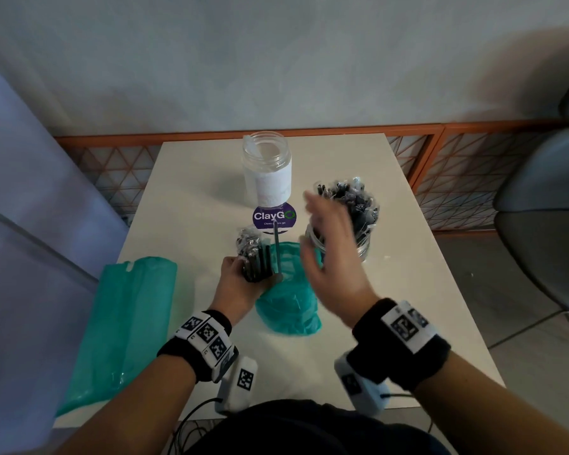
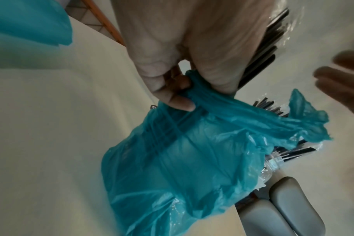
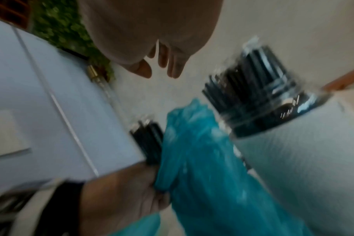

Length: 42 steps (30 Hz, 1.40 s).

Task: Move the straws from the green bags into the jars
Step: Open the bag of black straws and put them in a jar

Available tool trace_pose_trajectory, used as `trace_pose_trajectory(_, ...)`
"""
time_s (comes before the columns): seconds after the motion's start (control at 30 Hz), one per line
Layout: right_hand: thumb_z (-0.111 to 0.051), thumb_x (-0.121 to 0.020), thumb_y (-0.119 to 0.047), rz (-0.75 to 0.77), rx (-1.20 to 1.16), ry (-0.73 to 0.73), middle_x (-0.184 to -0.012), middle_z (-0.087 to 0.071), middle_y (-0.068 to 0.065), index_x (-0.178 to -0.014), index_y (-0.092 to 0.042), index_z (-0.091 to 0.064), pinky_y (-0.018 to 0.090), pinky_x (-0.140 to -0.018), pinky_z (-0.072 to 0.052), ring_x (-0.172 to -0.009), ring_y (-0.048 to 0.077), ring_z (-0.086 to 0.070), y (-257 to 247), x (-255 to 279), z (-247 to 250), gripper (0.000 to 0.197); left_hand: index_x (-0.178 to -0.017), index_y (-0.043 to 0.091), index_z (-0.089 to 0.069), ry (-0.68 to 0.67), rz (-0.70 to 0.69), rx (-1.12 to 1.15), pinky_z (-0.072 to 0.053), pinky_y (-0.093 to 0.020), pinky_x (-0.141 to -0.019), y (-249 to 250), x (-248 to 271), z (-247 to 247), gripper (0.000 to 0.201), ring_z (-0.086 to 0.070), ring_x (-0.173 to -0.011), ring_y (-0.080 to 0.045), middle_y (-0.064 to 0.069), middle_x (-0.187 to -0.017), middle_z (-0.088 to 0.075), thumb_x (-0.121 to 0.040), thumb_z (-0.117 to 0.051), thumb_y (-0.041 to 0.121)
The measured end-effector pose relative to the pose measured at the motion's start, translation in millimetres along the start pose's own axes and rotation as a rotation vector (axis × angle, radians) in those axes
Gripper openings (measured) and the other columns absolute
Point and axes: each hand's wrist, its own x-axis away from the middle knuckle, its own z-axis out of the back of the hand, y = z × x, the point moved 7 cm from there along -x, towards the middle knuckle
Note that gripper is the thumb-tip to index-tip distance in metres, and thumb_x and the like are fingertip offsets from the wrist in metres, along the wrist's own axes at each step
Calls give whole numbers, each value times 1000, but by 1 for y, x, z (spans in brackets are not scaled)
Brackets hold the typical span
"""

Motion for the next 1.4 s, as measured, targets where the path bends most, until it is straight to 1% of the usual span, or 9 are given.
trace_pose_trajectory(0.17,-85,-71,-28,-505,-315,-432,-149,-30,-5,-145,-44,2,31,-113,-33,-139,14,-35,46,28,-62,116,-85,28,-48,-98,-19,-7,-44,-24,-80,20,14,0,36,-57,-93,-21,-18,-120,-51,-74,-78,10)
trace_pose_trajectory(0.3,-95,-55,-23,-643,-382,-517,-139,-44,-8,-153,-23,-13,19,-104,-35,-126,4,-44,73,30,-81,128,-85,36,-51,-197,-66,2,-45,-26,-84,20,24,-6,41,-59,-100,-25,-18,-119,-53,-64,-83,21)
trace_pose_trajectory(0.4,-95,-55,-20,-702,-481,-411,-108,-66,4,-117,-10,-57,32,-93,-52,-96,11,-63,88,32,-90,74,-97,37,-62,-279,-70,-7,-49,-27,-87,12,28,-13,49,-60,-104,-20,-9,-118,-51,-59,-90,23)
trace_pose_trajectory(0.5,-82,-74,-7,-751,-508,-340,-87,-70,7,-89,-12,-64,38,-86,-58,-81,16,-67,90,34,-92,24,-113,27,-52,-293,-57,-99,-50,-33,-96,5,29,-16,64,-54,-104,-11,-2,-122,-42,-63,-89,17)
trace_pose_trajectory(0.8,-73,-70,-20,-581,-484,-113,-94,-64,35,-93,9,-60,47,-79,-56,-77,29,-63,42,-10,-48,39,-128,14,-53,-195,-204,-393,-32,-10,-92,7,23,-16,65,-47,-91,-8,1,-111,-43,-71,-83,22)
trace_pose_trajectory(0.87,-71,-73,-14,-494,-470,-44,-90,-63,35,-90,11,-59,45,-75,-56,-76,38,-64,22,-30,-21,33,-117,14,-61,-187,-213,-445,-39,-17,-93,7,19,-15,47,-49,-91,-10,2,-104,-50,-75,-79,25)
trace_pose_trajectory(0.97,-71,-79,-3,-389,-467,92,-76,-64,26,-84,16,-57,30,-60,-56,-64,22,-68,0,-58,30,24,-103,19,-67,-117,-222,-400,-46,-28,-96,12,10,-6,22,-57,-95,-13,1,-102,-63,-82,-72,17)
trace_pose_trajectory(1.2,-74,-81,-3,-413,-514,159,-76,-65,15,-91,6,-57,41,-66,-61,-64,28,-69,13,-76,84,22,-119,26,-59,162,-406,-518,-39,-35,-100,70,5,-3,36,-45,-111,-25,-4,-118,-53,-84,-66,32)
trace_pose_trajectory(1.4,-67,-85,1,-357,-477,175,-80,-66,23,-89,10,-59,35,-70,-60,-69,29,-70,20,-92,92,13,-102,41,-63,101,-673,-830,-31,-42,-101,118,19,-56,33,-52,-109,-21,7,-112,-59,-85,-44,61)
